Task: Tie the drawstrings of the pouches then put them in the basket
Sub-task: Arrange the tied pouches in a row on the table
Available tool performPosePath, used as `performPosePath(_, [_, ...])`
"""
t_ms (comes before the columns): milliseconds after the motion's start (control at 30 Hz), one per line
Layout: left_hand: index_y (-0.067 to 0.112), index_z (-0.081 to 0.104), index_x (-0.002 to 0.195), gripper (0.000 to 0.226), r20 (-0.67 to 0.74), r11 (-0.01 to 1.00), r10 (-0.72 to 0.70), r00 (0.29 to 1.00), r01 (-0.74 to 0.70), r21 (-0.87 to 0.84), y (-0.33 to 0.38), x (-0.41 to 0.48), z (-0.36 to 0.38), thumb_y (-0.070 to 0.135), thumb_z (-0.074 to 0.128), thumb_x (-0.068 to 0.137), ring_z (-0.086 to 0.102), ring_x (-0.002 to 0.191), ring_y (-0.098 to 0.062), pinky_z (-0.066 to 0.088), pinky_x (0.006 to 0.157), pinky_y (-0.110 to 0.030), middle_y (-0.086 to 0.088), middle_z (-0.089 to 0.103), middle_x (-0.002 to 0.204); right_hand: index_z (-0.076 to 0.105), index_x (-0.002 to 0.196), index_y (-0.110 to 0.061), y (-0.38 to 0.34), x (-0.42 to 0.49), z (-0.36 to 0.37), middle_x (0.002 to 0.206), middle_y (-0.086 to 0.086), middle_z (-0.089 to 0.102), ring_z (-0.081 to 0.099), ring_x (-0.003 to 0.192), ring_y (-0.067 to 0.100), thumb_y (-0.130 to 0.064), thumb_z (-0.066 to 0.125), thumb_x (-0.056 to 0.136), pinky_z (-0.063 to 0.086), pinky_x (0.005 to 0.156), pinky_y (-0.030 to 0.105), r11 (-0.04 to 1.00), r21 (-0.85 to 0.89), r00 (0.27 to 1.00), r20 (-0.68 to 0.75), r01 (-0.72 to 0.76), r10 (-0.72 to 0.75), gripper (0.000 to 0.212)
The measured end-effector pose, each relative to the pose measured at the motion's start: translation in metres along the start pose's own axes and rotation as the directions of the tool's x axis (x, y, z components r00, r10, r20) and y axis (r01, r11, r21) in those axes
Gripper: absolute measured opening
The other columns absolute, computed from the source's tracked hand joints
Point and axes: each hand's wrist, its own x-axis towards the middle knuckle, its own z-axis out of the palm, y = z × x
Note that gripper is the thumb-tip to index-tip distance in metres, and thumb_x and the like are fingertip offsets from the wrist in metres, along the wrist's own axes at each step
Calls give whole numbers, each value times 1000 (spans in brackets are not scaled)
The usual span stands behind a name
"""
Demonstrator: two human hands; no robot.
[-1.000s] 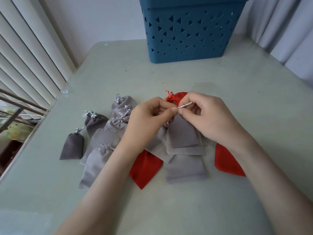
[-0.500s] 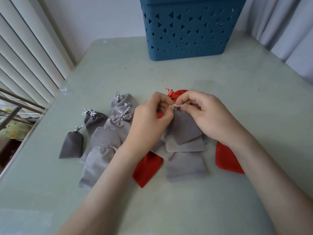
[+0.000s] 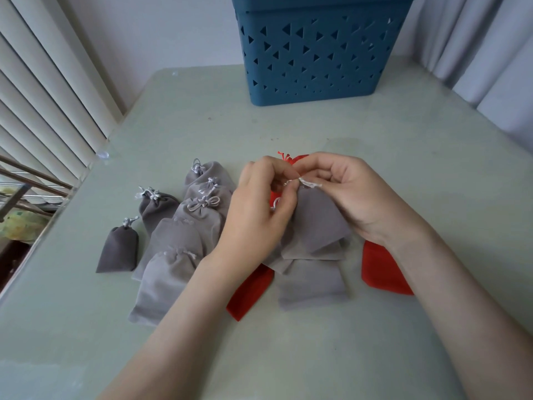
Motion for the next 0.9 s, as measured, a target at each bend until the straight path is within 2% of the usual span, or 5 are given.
performPosePath(133, [6,55,90,6,-31,984,138,990,-134,118,-3,-2,2,10,52,89,45,81,-13,39,73,-21,20,47,86,64,85,-9,0,-1,1,66,-6,68,63,62,2,5,51,91,47,60,13,997,-55,999,-10,48,-49,20])
performPosePath(300, [4,56,89,9,-62,978,150,987,-139,158,-5,-2,3,11,50,89,44,81,-15,40,72,-32,9,46,89,66,83,-11,-2,-2,1,71,-5,70,64,66,3,4,53,91,47,61,13,992,-100,997,-9,75,-77,21])
performPosePath(700, [7,58,88,3,-57,985,55,997,-44,169,-7,-1,6,7,55,89,47,82,-11,35,72,-16,16,51,84,66,86,-10,7,2,-1,78,0,69,62,74,5,0,56,91,46,71,17,945,-307,984,-100,110,-147,15])
performPosePath(800, [8,60,88,6,-85,987,25,996,-11,162,-7,0,6,10,55,91,48,81,-9,35,72,-20,27,47,80,66,89,-9,9,2,2,82,0,69,63,77,5,-3,57,91,47,74,20,903,-405,973,-111,140,-200,11])
performPosePath(900, [8,61,88,8,-113,987,4,994,14,161,-8,-1,7,13,54,91,50,80,-11,35,70,-21,20,53,81,64,87,-13,11,2,4,81,1,67,61,74,9,-8,58,91,48,73,27,860,-487,962,-125,152,-241,8])
